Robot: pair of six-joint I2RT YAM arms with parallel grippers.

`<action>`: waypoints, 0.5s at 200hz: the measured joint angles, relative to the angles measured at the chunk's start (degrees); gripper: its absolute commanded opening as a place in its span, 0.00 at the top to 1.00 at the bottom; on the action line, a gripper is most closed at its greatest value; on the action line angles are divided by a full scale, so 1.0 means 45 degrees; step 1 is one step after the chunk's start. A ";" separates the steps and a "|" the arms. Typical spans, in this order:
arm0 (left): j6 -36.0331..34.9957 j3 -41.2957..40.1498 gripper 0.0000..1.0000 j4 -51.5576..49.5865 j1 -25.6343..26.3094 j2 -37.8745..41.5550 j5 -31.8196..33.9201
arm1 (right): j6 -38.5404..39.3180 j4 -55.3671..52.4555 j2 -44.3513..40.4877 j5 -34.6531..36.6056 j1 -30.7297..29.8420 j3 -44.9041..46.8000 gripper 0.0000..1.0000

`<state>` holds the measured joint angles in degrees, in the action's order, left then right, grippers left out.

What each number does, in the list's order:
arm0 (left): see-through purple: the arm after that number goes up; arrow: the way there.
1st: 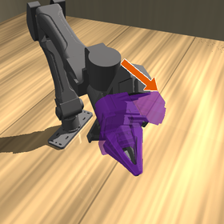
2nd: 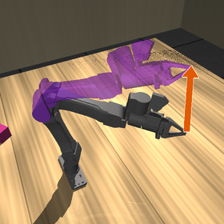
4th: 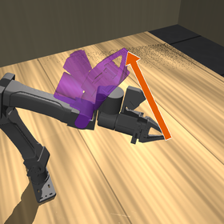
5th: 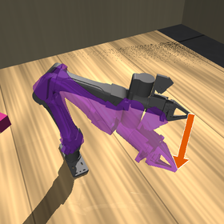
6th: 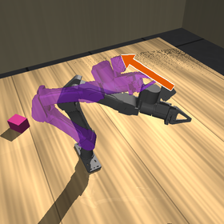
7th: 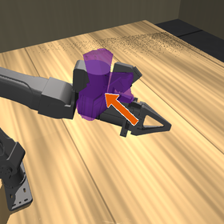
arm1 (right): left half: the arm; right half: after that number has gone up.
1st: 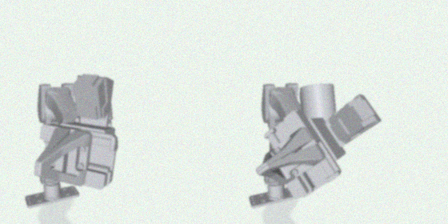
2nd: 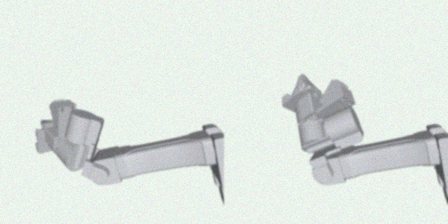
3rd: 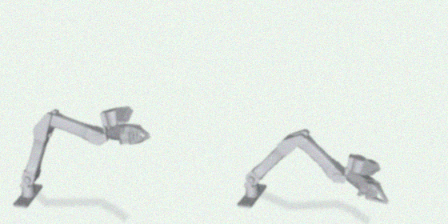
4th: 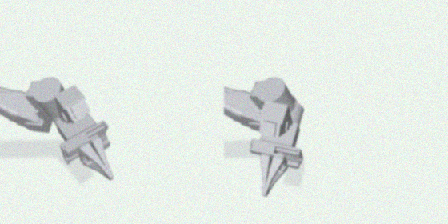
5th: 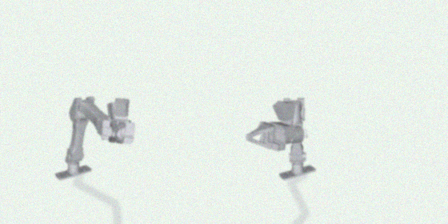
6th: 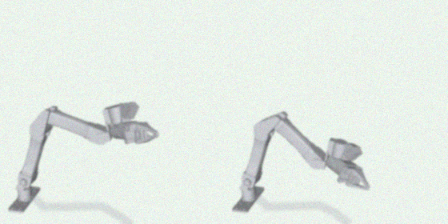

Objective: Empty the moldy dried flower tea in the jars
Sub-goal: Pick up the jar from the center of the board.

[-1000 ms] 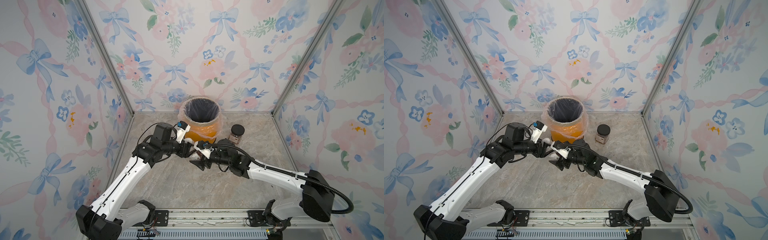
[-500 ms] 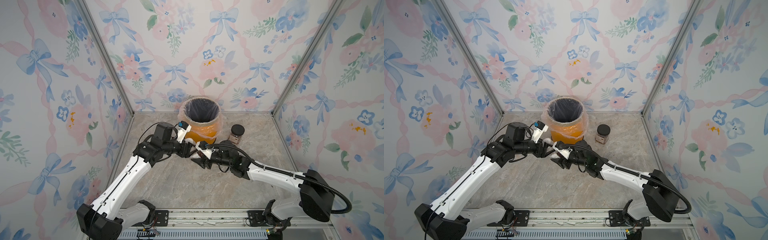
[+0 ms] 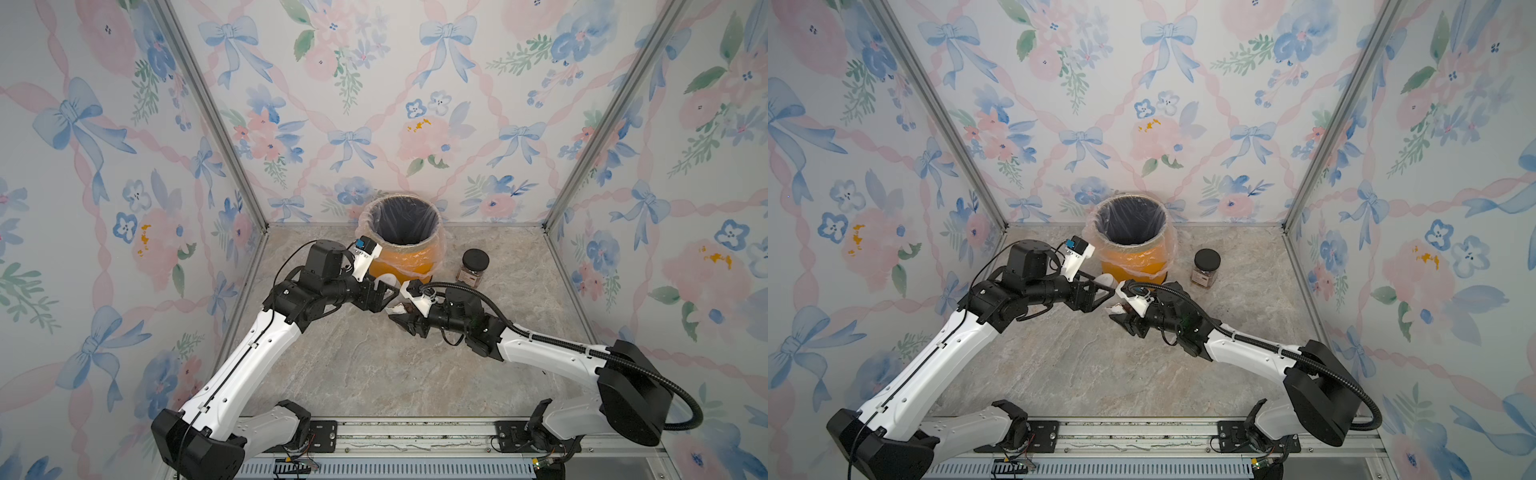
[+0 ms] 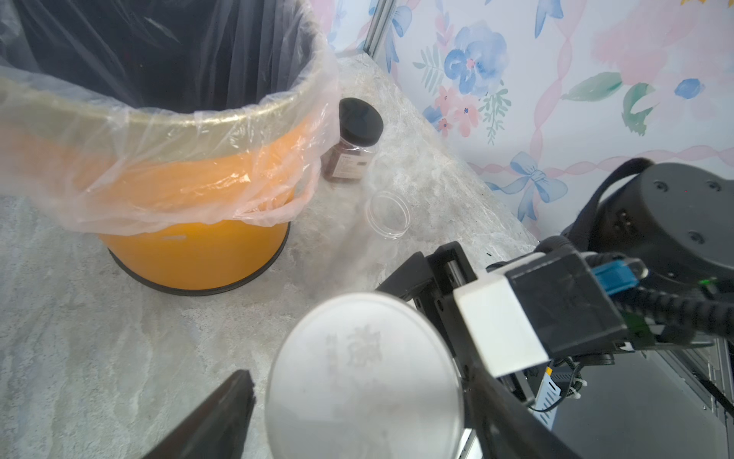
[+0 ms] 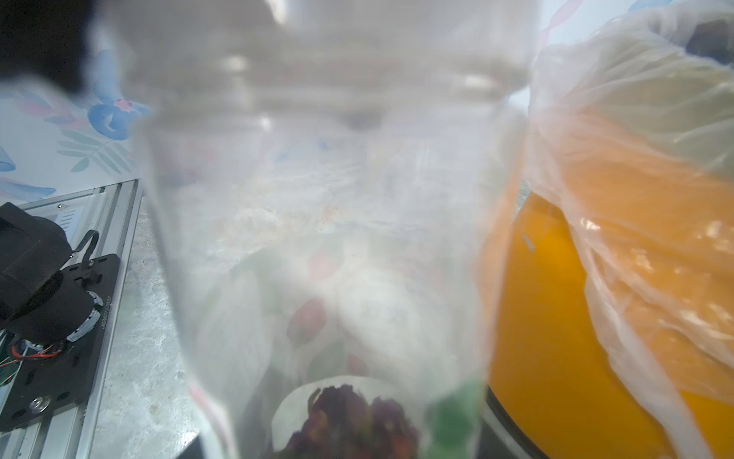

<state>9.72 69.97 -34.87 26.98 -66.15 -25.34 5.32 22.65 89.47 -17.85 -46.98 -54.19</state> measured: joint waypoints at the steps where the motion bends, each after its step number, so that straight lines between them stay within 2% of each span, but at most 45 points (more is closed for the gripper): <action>1: -0.0019 0.0005 0.07 0.0000 0.0000 0.0000 0.0005 | 0.0000 0.0005 -0.0019 -0.0005 0.0015 0.0019 0.41; 25: -0.0379 0.0209 0.02 0.0000 0.0000 0.0121 0.0005 | -0.0053 -0.0005 -0.0369 -0.0155 0.0282 0.0189 0.41; 64: -0.1379 0.0889 0.02 0.0015 0.0000 0.0495 -0.0296 | 0.0102 -0.0840 -0.1671 -0.0695 0.0753 0.0374 0.40; 100: -0.2900 0.1030 0.02 0.0063 0.0000 0.0491 -0.0976 | 0.0554 -0.2511 -0.3264 -0.2011 0.1768 0.0389 0.38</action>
<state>-3.33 74.61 -34.59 26.98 -63.94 -29.74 7.81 11.35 74.78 -26.89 -39.03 -52.45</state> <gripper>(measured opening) 0.979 0.616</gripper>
